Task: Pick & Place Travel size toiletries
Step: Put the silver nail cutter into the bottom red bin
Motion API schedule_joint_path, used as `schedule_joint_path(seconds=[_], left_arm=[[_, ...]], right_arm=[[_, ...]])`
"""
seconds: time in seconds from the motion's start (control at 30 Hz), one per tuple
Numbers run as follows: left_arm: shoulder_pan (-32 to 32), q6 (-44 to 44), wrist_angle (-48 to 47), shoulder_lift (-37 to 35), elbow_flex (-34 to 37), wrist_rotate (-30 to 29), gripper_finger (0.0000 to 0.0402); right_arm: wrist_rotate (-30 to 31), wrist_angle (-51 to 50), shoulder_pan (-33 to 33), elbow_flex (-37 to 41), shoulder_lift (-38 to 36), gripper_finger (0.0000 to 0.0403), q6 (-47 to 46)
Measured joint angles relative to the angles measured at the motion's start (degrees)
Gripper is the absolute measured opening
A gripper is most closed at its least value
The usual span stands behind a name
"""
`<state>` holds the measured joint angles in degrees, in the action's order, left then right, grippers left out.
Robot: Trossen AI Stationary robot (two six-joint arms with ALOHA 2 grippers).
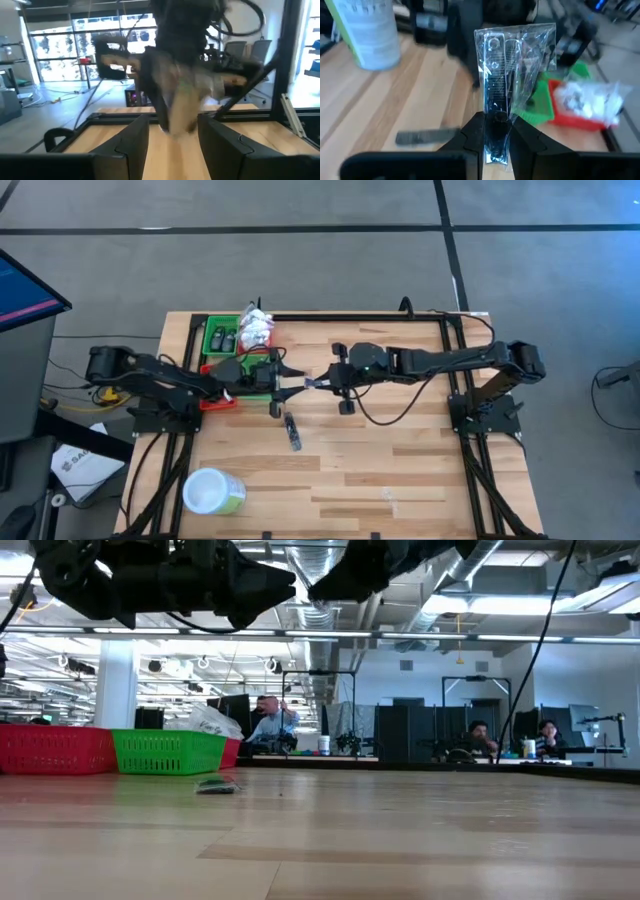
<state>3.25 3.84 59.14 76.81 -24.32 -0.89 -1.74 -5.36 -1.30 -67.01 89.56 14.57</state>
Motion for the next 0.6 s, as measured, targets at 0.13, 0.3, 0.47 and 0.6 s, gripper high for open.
schedule_joint_path(seconds=[0.13,0.3,0.47,0.6], left_arm=[[-0.26,-0.09,2.15,1.44,-0.02,2.18,0.0159],[-0.31,-0.04,3.01,2.72,-0.05,2.32,0.0159],[-0.31,-0.18,3.21,2.84,-0.09,2.29,0.0159],[-0.31,-0.13,4.35,2.82,-0.09,2.27,0.0159]], right_arm=[[-0.05,1.69,-0.08,-0.13,1.11,0.0051,0.44],[-1.33,2.84,-0.37,-0.13,1.94,0.0051,0.00],[-1.49,4.59,-0.33,-0.09,2.86,0.0051,0.55],[-1.68,5.17,-0.33,-0.10,2.83,0.0051,0.57]])
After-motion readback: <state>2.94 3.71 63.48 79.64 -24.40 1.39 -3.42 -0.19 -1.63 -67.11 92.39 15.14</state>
